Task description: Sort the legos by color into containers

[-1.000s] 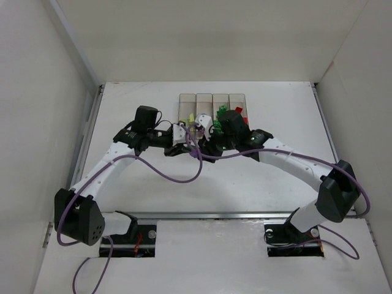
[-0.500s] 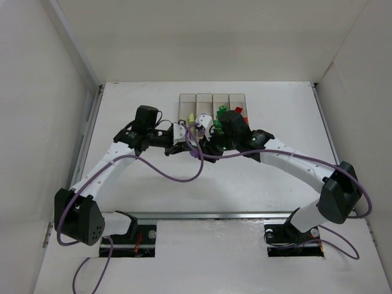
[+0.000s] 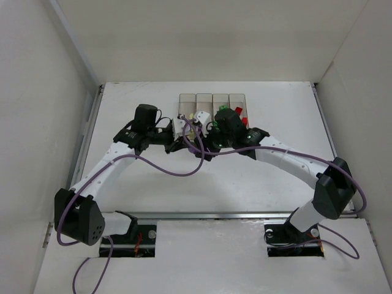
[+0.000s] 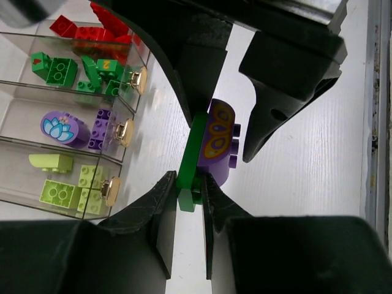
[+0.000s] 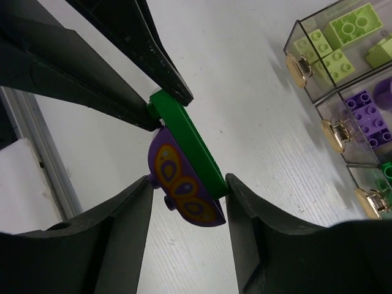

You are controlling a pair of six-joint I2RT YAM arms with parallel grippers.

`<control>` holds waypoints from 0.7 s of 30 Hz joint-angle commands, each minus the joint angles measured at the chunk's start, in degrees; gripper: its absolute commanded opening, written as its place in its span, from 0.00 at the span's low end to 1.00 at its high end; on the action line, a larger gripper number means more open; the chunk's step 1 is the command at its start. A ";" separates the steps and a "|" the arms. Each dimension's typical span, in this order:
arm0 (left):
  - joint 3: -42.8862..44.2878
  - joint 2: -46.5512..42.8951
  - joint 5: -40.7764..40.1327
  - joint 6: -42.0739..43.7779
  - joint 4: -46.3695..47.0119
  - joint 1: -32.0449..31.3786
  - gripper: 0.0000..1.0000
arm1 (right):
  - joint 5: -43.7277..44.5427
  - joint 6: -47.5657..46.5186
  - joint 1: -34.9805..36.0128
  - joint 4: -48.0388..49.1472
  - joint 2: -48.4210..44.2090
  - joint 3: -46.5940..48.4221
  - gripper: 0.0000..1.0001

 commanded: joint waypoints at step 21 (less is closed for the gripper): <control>2.35 -1.14 -1.33 0.33 0.62 0.34 0.00 | -4.44 6.52 -3.05 5.34 2.79 2.85 0.00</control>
